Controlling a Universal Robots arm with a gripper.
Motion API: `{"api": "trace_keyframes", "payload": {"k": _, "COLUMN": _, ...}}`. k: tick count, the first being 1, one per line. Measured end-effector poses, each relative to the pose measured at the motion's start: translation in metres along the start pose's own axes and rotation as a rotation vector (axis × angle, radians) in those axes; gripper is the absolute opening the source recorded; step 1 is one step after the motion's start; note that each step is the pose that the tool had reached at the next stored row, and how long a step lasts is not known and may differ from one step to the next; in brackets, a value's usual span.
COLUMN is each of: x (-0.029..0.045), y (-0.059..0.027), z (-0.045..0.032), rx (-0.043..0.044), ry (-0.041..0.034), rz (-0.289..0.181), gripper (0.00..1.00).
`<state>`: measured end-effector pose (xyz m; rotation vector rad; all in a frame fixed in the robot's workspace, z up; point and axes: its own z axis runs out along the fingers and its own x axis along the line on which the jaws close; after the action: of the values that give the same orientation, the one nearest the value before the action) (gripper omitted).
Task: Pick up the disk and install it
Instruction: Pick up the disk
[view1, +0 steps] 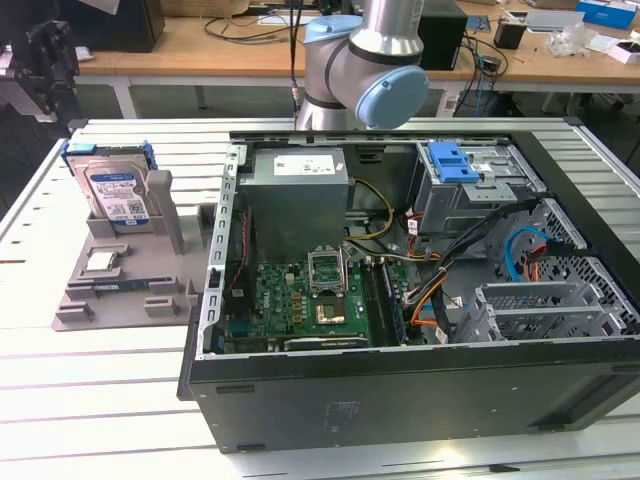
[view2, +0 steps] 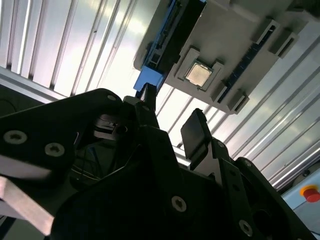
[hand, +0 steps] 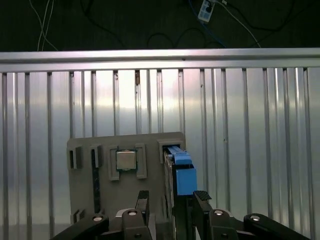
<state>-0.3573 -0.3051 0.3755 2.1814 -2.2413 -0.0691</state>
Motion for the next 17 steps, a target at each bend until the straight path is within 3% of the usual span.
{"api": "trace_keyframes", "payload": {"k": 4, "x": -0.0046, "y": -0.0025, "z": 0.0032, "rx": -0.0002, "ry": 0.0, "rz": 0.0, "gripper": 0.48}}
{"api": "trace_keyframes", "payload": {"k": 17, "x": -0.0126, "y": -0.0063, "z": 0.0302, "rx": -0.001, "ry": 0.0028, "rz": -0.009, "gripper": 0.48}}
